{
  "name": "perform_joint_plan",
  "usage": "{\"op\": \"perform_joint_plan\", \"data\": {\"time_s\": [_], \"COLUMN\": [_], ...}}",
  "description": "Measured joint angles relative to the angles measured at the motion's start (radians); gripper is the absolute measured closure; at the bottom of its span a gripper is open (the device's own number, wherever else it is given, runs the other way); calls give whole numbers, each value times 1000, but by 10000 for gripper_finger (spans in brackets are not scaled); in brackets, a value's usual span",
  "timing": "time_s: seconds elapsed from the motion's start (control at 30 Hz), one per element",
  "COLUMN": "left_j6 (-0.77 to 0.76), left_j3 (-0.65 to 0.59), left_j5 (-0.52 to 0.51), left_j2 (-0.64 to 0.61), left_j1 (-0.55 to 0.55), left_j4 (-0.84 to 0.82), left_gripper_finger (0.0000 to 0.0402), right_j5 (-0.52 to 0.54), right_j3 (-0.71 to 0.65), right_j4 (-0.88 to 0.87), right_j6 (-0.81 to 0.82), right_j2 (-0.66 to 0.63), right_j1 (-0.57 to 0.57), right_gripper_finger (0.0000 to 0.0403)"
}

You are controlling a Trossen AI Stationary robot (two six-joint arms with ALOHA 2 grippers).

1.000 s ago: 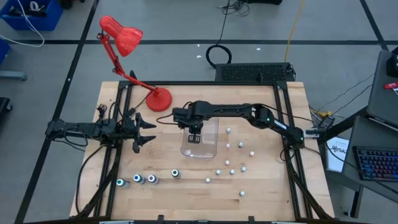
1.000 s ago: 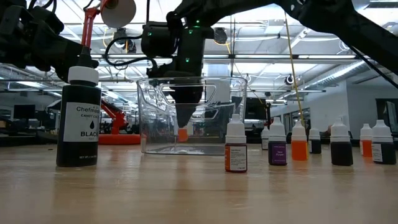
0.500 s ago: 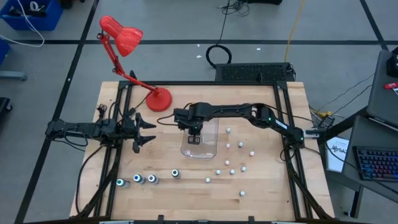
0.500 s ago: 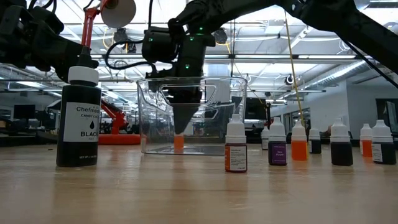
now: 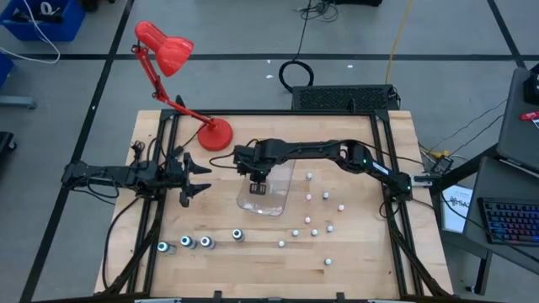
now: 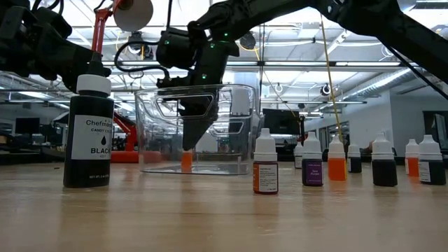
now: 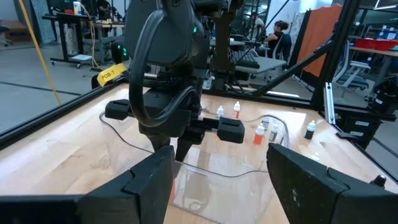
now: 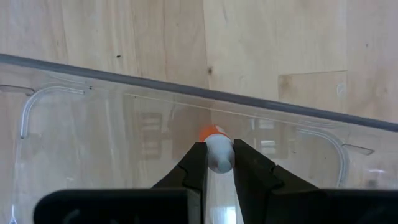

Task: Pick & Place food coloring
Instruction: Put the small orange food coloring bottle into the transparent bin

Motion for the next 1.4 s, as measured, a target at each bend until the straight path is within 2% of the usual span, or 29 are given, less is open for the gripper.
{"op": "perform_joint_plan", "data": {"time_s": [0.67, 1.1, 1.17, 1.4], "left_j6": [0, 0, 0, 0], "left_j3": [0, 0, 0, 0], "left_j5": [0, 0, 0, 0], "left_j2": [0, 0, 0, 0], "left_j1": [0, 0, 0, 0], "left_j4": [0, 0, 0, 0], "left_gripper_finger": [149, 149, 149, 149], "right_j5": [1, 5, 5, 1], "right_j3": [-4, -16, -16, -23], "right_j4": [-121, -133, -133, -110], "right_j6": [28, 38, 49, 58], "right_j2": [0, -1, -1, -1], "right_j1": [1, 2, 2, 9], "right_gripper_finger": [361, 361, 350, 270]}}
